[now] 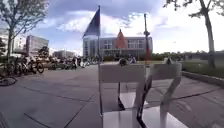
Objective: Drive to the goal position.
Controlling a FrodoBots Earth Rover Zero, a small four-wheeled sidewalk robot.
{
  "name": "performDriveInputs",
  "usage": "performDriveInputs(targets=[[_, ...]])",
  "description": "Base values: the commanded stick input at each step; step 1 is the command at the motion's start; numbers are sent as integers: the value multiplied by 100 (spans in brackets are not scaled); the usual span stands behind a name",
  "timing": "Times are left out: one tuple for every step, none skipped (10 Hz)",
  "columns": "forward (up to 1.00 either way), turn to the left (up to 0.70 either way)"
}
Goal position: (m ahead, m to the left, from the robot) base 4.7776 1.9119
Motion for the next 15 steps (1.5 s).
performDriveInputs(targets=[[0,0],[0,0],[0,0],[0,0],[-39,0],[-43,0],[-44,0],[-45,0],[-45,0],[-45,0],[-45,0],[-45,0],[-45,-12],[-45,-27],[-45,-27]])
